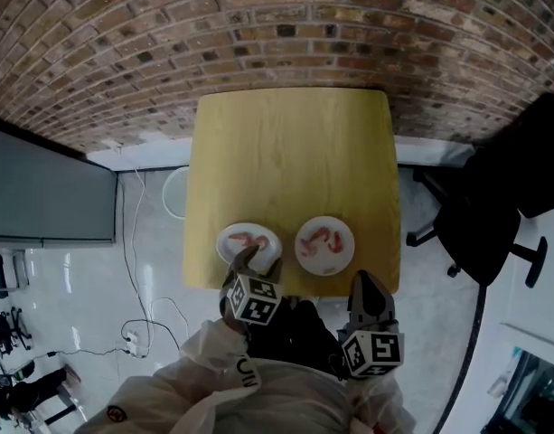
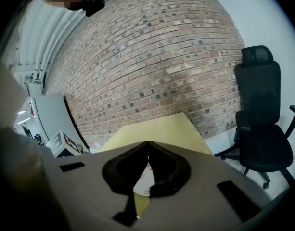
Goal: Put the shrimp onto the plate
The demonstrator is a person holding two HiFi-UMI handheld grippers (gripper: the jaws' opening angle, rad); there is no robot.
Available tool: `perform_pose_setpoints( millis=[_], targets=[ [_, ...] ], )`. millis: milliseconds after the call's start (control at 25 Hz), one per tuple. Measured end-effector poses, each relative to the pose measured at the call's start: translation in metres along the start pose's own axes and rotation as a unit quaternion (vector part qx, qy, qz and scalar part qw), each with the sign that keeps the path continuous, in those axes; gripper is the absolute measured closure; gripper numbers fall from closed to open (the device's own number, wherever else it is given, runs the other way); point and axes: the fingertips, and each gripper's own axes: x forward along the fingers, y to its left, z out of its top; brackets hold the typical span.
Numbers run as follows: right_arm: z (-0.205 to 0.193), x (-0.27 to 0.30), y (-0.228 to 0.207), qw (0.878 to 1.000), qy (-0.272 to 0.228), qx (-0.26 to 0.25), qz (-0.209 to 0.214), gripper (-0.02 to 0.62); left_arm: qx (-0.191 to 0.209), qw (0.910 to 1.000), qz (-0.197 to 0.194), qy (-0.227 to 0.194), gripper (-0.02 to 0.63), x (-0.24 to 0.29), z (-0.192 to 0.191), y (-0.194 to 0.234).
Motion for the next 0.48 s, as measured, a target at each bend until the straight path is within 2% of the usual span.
perform_pose_setpoints(
  millis=[280, 480],
  targets=[
    [-0.003, 0.018, 0.039, 0.999, 0.011, -0.019, 0.033, 0.572, -0.032, 0.9991, 0.026, -0.003, 0.374, -0.014, -0.021, 0.035],
    [-0.006, 0.031, 0.066, 0.998, 0.019, -0.03, 0.054, 0.572, -0.036, 0.9988, 0.031, 0.004, 0.374, -0.017, -0.037, 0.056]
  ],
)
